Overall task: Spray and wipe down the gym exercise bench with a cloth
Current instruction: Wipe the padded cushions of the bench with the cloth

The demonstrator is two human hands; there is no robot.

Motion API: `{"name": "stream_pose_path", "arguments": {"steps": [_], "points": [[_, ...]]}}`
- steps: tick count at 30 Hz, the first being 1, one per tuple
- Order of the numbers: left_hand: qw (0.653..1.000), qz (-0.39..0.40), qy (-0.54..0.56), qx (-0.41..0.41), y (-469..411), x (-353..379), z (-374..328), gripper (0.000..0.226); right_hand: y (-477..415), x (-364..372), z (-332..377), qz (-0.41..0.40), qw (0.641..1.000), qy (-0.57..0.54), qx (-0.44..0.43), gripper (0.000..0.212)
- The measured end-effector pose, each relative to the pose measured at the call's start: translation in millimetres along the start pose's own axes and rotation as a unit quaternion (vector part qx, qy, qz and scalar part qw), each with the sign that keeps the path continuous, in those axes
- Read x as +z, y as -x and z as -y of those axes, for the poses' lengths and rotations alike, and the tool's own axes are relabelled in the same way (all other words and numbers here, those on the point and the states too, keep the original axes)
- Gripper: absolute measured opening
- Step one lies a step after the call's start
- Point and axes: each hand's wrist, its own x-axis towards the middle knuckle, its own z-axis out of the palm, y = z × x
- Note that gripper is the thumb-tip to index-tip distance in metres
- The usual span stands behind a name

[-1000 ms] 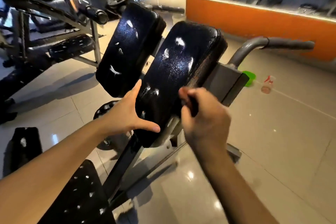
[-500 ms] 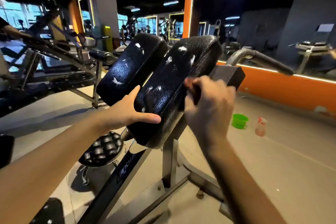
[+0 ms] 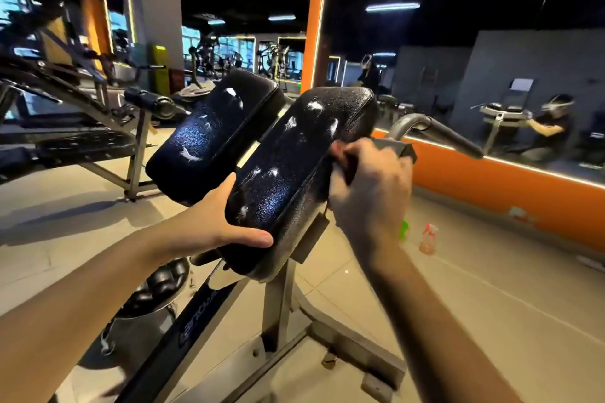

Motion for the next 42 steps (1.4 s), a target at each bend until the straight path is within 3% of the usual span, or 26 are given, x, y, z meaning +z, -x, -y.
{"name": "stream_pose_path", "arguments": {"steps": [5, 8, 13, 17, 21, 24, 26, 28, 32, 36, 38, 42], "points": [[1.000, 0.005, -0.017, 0.020, 1.7, 0.3, 12.1, 0.172, 120.6, -9.9, 28.1, 0.099, 0.989, -0.075, -0.075, 0.017], [1.000, 0.000, -0.013, 0.024, 3.0, 2.3, 15.1, 0.172, 63.3, -2.0, 3.2, 0.059, 0.994, -0.040, -0.087, 0.011], [1.000, 0.003, -0.024, 0.011, -0.5, 1.3, 13.6, 0.176, -58.8, 5.1, -29.0, -0.028, 0.999, 0.044, 0.010, 0.012], [0.999, -0.004, -0.032, -0.003, -1.7, 2.5, 14.1, 0.184, 1.9, 2.6, -3.2, -0.014, 0.999, -0.005, 0.044, 0.013], [0.998, 0.007, -0.056, -0.011, -0.9, 0.4, 11.2, 0.188, 99.7, -8.1, 25.5, 0.095, 0.992, -0.053, -0.065, 0.013], [0.998, 0.010, -0.062, -0.015, 0.1, -0.7, 9.5, 0.189, 41.5, -4.4, 6.4, 0.063, 0.995, -0.006, -0.080, 0.010], [0.998, 0.012, -0.058, -0.014, 0.8, -0.7, 9.2, 0.188, -21.9, -2.0, -9.5, -0.011, 0.998, 0.040, -0.035, 0.011], [0.998, 0.014, -0.059, -0.014, 1.5, -1.2, 9.2, 0.187, -67.4, -2.3, -21.9, -0.026, 0.998, 0.065, 0.007, 0.012], [0.998, 0.019, -0.057, -0.021, 1.7, -2.4, 8.1, 0.185, -31.9, 0.9, -15.1, -0.005, 0.999, 0.026, 0.034, 0.014], [0.998, 0.014, -0.055, -0.019, 1.1, -1.7, 11.5, 0.182, 74.4, -10.3, 24.2, 0.078, 0.994, -0.075, -0.035, 0.015], [0.998, 0.013, -0.061, -0.021, 1.5, -2.3, 10.5, 0.182, 67.3, -9.7, 21.2, 0.097, 0.988, -0.113, -0.030, 0.014], [0.998, 0.017, -0.053, -0.025, 4.8, -2.6, 7.8, 0.182, -25.7, -1.4, -10.0, -0.005, 0.998, -0.052, 0.027, 0.013]]}}
